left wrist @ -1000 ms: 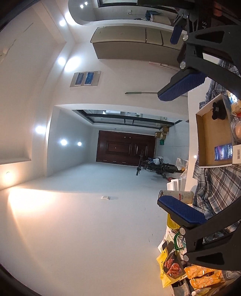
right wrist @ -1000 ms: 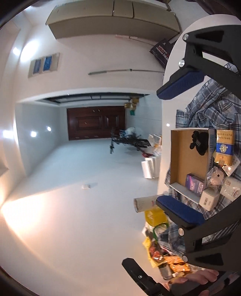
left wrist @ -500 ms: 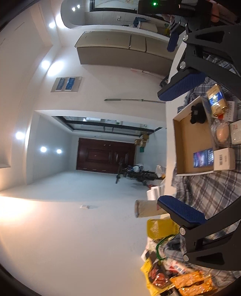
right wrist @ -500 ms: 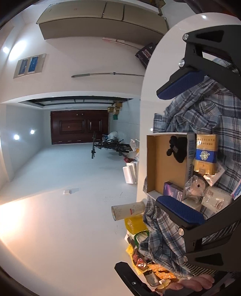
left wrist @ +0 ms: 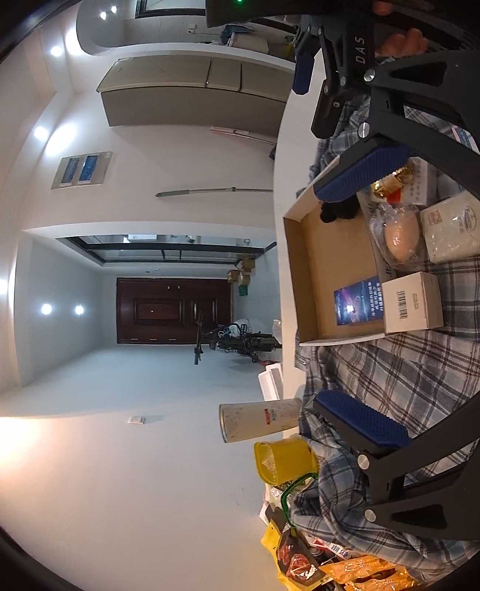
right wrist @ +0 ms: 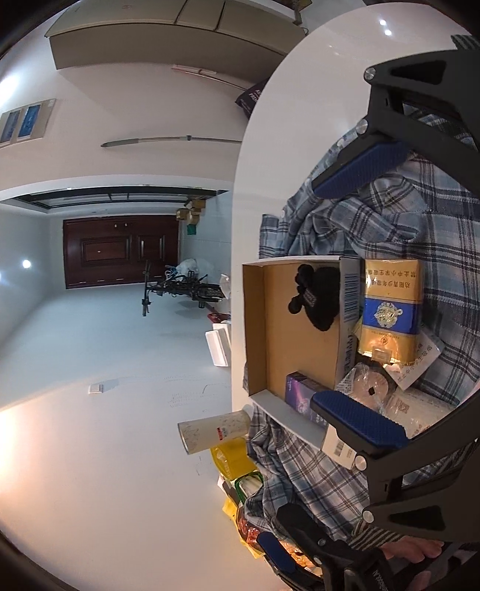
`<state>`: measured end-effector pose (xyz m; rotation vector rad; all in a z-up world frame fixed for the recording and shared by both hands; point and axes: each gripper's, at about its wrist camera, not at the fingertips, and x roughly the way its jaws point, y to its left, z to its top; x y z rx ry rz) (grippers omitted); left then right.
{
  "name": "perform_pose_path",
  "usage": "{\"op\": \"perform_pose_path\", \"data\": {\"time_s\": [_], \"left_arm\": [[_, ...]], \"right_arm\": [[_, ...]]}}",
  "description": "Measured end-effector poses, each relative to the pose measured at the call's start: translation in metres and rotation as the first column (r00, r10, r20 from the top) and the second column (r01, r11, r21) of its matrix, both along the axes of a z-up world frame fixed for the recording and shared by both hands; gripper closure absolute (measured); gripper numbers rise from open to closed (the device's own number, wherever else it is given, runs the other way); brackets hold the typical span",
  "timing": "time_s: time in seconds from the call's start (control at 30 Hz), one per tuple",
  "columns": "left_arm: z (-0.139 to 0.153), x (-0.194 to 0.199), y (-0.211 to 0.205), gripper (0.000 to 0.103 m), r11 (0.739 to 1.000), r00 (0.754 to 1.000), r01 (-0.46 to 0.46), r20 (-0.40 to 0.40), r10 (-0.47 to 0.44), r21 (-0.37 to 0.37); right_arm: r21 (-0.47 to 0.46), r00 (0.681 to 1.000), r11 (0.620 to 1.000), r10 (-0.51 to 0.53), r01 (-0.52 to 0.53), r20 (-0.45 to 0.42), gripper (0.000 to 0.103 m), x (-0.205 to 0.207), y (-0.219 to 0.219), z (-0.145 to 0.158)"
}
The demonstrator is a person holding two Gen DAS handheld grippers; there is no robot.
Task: Organize objects
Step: 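Move the right gripper to the gold-and-blue cigarette pack and grasp it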
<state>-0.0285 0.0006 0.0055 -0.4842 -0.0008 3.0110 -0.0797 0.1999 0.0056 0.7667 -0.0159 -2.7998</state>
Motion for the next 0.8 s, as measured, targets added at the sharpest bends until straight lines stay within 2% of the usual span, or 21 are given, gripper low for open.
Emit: {"op": "perform_pose_path", "data": {"time_s": [0.1, 0.23, 0.33, 0.47, 0.63, 0.8], "left_arm": [[-0.011, -0.010, -0.006, 0.000, 0.999, 0.998, 0.014, 0.059, -0.017, 0.046], [-0.026, -0.023, -0.017, 0.000, 0.996, 0.990, -0.023, 0.140, 0.010, 0.091], [-0.035, -0.030, -0.018, 0.000, 0.994, 0.982, -0.042, 0.190, 0.023, 0.096], [-0.038, -0.033, -0.015, 0.000, 0.996, 0.978, -0.035, 0.209, 0.017, 0.082], [-0.037, -0.031, -0.014, 0.000, 0.996, 0.979, -0.044, 0.203, 0.028, 0.073], [-0.037, -0.030, -0.007, 0.000, 0.999, 0.980, -0.042, 0.196, 0.035, 0.033]], "right_arm": [[0.018, 1.000, 1.000, -0.002, 0.002, 0.018, 0.000, -0.005, 0.000, -0.011], [0.023, 0.996, 1.000, 0.007, -0.009, 0.085, 0.000, -0.012, -0.003, -0.025], [0.030, 0.991, 0.999, 0.029, -0.033, 0.134, 0.000, -0.015, -0.010, -0.035], [0.062, 0.984, 0.997, 0.034, -0.046, 0.177, 0.000, -0.017, -0.018, -0.049], [0.047, 0.970, 0.998, 0.032, -0.045, 0.241, 0.000, -0.024, -0.016, -0.061], [0.060, 0.965, 0.997, 0.036, -0.054, 0.260, 0.000, -0.025, -0.020, -0.066]]}}
